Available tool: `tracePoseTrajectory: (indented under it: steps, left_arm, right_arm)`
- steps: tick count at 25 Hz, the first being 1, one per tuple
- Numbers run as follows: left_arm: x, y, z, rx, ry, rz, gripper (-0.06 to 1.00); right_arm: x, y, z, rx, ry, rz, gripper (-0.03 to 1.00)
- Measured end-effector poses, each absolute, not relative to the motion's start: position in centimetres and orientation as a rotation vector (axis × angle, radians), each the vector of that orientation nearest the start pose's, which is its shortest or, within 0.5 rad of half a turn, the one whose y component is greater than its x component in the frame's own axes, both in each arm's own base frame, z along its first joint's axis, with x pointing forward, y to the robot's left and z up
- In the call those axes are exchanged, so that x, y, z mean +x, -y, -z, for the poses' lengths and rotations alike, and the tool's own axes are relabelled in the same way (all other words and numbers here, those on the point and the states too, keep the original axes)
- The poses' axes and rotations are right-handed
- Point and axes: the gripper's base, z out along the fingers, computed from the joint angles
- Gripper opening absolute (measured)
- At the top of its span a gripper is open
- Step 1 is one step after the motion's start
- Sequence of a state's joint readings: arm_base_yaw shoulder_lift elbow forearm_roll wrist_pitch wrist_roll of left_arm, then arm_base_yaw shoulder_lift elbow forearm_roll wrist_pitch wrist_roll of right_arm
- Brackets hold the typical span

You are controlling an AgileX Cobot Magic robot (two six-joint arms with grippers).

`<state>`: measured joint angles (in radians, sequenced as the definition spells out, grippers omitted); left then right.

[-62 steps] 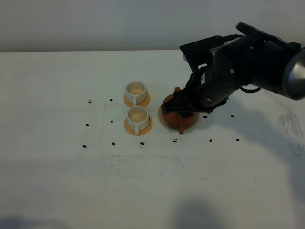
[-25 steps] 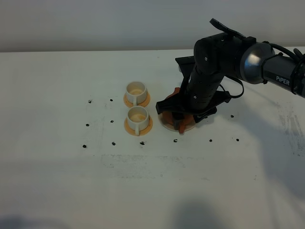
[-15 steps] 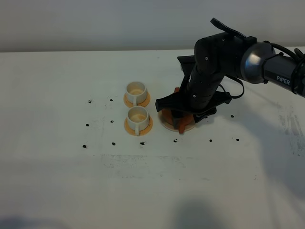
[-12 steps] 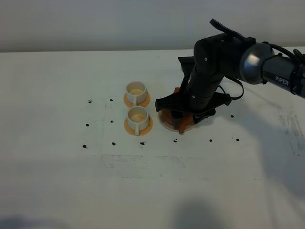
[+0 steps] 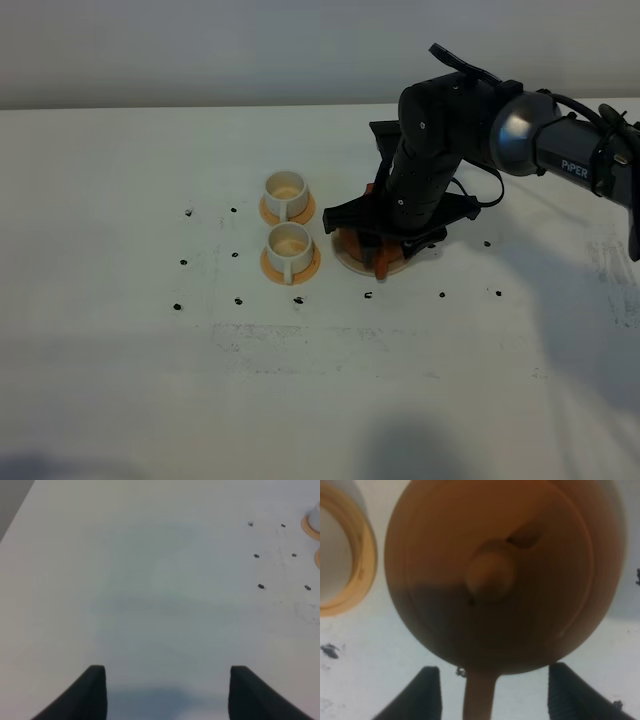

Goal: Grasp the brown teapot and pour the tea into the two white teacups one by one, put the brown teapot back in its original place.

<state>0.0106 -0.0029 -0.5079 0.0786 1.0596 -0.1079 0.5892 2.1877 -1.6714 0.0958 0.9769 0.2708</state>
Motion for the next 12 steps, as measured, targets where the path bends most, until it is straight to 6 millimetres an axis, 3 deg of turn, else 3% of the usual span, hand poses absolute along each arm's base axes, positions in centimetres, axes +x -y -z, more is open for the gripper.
tracePoseTrajectory:
  steps: [12]
  left_arm:
    - [-0.64,-0.62,-27.97,-0.123,-2.026,-0.033,0.51]
  right_arm:
    - [36.88,-25.44,-15.45,-0.432,-2.997,-0.199,0.49]
